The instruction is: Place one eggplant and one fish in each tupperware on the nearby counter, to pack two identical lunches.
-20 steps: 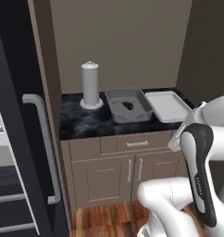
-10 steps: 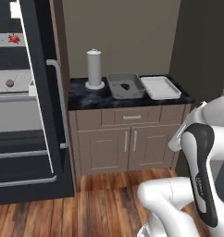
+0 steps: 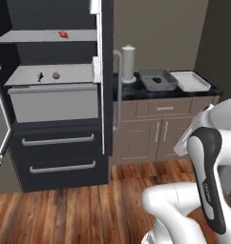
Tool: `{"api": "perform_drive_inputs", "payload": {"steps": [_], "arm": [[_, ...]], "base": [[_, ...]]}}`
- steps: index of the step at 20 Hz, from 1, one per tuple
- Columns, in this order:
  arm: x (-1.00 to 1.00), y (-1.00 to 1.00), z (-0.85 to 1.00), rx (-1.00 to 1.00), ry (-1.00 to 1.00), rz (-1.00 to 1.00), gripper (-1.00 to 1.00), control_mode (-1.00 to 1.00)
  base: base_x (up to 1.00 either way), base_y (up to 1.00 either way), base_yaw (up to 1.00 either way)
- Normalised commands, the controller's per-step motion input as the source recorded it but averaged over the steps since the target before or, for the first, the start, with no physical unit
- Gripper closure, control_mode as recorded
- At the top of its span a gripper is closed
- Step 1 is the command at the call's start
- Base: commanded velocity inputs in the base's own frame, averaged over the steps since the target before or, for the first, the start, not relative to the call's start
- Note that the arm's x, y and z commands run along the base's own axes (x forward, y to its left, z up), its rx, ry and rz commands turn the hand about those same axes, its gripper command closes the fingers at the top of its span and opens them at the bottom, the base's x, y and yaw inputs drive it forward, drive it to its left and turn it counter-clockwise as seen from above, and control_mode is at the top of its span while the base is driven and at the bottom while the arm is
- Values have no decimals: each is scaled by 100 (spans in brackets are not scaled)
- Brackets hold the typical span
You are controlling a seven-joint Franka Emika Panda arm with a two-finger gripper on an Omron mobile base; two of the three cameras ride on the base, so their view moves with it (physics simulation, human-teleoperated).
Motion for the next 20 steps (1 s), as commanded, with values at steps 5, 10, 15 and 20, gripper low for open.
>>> {"api": "perform_drive_inputs", "payload": {"steps": [5,10,15,20], "arm": [[0,0,0,0,0,0,-100,100],[0,0,0,0,0,0,-100,100],[0,0,0,0,0,0,-100,100],[0,0,0,0,0,0,-100,100]], "base": [[2,100,-3],[17,100,-5],[49,100,-9],[92,17,-14]]}}
